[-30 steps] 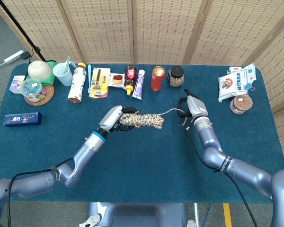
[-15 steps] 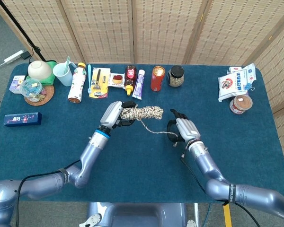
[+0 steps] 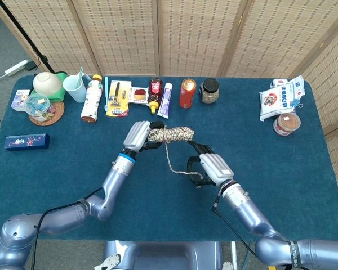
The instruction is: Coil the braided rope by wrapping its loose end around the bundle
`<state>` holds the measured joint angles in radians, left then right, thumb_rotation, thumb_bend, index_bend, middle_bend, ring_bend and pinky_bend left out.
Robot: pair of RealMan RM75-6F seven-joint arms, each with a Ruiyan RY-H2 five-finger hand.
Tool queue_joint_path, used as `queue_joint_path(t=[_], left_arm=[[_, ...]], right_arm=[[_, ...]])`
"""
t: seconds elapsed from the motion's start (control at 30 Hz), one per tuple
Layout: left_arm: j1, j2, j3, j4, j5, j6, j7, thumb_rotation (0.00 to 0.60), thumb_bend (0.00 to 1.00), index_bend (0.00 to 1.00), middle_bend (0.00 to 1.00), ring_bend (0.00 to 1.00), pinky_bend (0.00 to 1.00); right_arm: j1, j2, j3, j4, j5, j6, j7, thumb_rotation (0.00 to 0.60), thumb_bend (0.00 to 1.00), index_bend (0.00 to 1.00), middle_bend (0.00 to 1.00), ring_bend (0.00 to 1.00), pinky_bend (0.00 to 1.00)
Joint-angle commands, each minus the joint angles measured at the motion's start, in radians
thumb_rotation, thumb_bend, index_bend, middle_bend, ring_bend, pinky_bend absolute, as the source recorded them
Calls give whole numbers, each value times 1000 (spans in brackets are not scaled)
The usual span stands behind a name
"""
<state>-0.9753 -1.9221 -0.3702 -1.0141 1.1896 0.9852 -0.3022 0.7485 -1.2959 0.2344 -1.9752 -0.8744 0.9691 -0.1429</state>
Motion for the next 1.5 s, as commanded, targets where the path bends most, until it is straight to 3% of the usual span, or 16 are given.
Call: queue_joint_path(t=[0.03,0.2,0.47,0.63,0.83,1.0,1.07,1.23,1.5], left_arm=[[-11,-34,19,41,10,-15,18,600,598,793,635,633,780],[-13,-60,38,68,27,-28,19,600,598,793,635,633,780],[-5,-75,72,83,65,-27,23,600,598,793,635,634,780],[9,-54,101,55,105,-24,1,600,598,793,635,633,780],[40,14,162,-19,177,-15,-46,600,598,793,635,633,780],[58,74,198,-79,227,-9,-86,600,598,794,635,633,780],[72,117,216,-119,254,5,-114,600,598,794,635,633,780],[82,171,210,-173,266,14,-162,600,598,794,635,633,780],[83,232,201,-240,255,-16,-197,600,598,796,635,634,780]], right_arm=[[3,68,49,-131,11,49,-27,600,566,704,0,0,0],[41,81,90,-198,80,104,-94,600,566,707,0,0,0],[125,75,181,-214,204,158,-154,600,566,707,0,0,0],[199,63,229,-154,300,170,-205,600,566,708,0,0,0],[281,38,262,12,414,140,-238,600,566,708,0,0,0],[313,25,262,153,461,88,-235,600,566,710,0,0,0],[314,20,246,267,483,15,-216,600,566,709,0,0,0],[291,8,213,399,461,-129,-137,600,566,709,0,0,0],[262,-44,162,537,419,-234,-53,600,567,706,0,0,0]])
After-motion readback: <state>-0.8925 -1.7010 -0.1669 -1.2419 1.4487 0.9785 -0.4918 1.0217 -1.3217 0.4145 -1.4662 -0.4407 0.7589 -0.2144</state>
